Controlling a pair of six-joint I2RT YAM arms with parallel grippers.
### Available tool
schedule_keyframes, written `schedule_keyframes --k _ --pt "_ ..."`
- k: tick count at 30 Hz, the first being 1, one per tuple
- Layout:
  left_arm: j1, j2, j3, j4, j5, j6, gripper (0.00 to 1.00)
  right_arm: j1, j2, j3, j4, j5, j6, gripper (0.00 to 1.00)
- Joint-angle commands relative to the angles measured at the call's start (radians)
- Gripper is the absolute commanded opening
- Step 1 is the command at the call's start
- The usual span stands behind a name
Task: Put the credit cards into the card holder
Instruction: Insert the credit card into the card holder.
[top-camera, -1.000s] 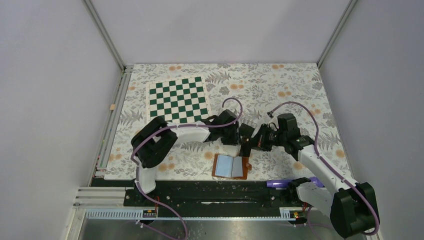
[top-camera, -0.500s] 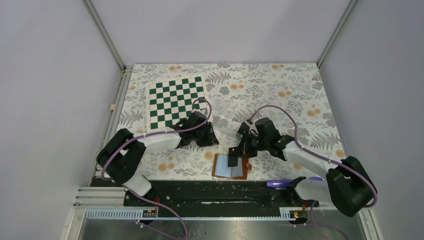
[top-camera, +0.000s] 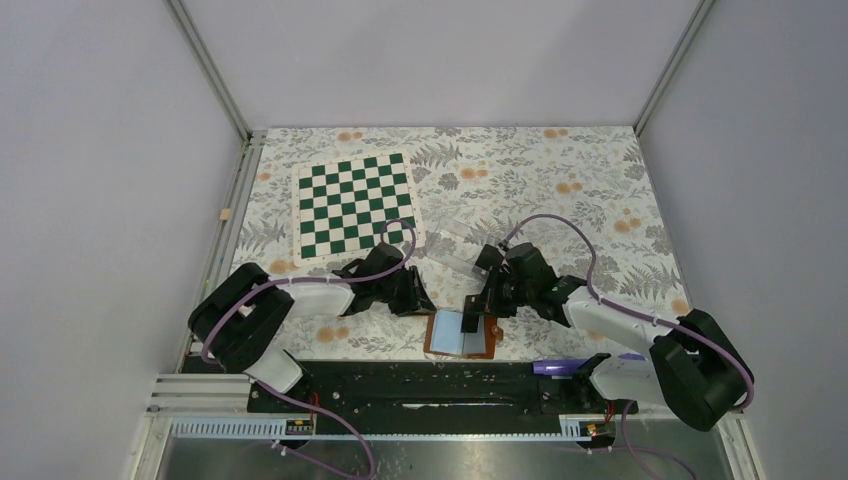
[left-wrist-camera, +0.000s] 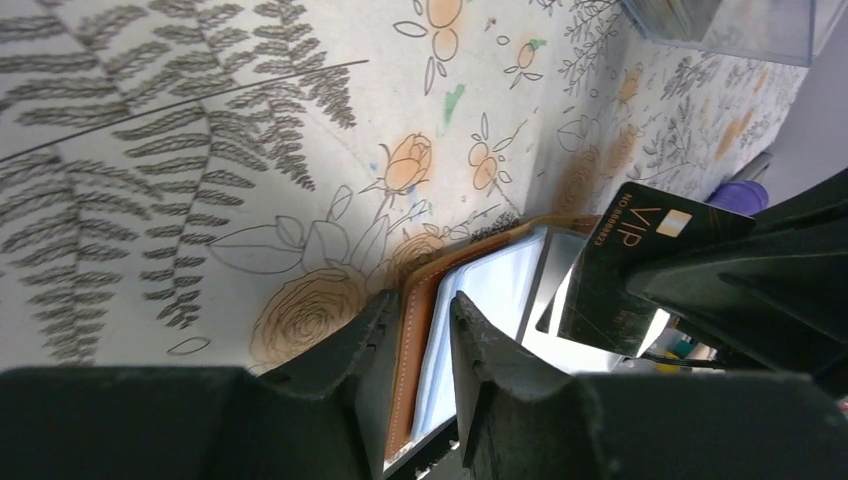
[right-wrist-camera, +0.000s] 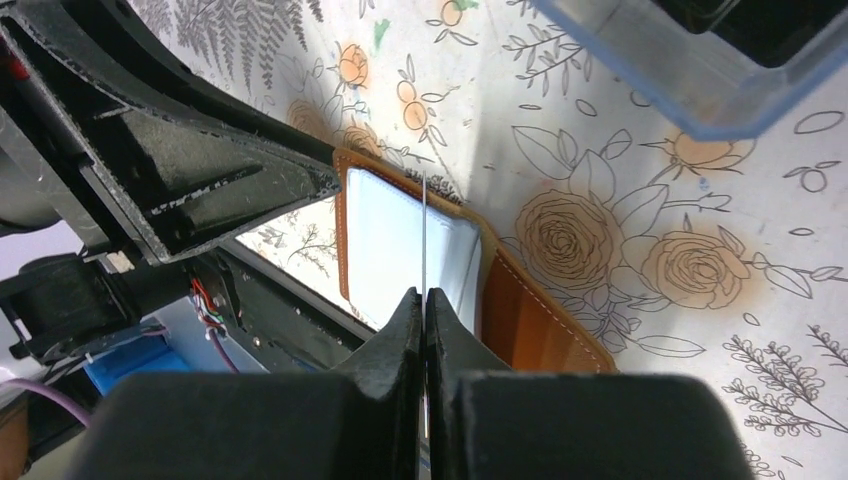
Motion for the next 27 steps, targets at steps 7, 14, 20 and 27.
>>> schedule_keyframes --k 7,14,20,27 --pt "-0.003 0.059 -0.034 -0.007 -0.006 -0.012 0.18 0.004 0.02 -0.02 -0.053 0.085 0.018 0.0" --pt "-0.003 0.107 -0.06 0.061 0.012 -0.037 0.0 -0.002 0.084 -0.013 -0.035 0.056 0.022 0.0" --pt "-0.003 0.119 -0.118 0.143 0.01 -0.075 0.0 -0.006 0.071 -0.085 0.098 0.001 0.091 0.0" --pt "0.014 0.075 -0.197 0.212 -0.016 -0.127 0.0 -0.022 0.11 -0.128 0.264 -0.037 0.179 0.0"
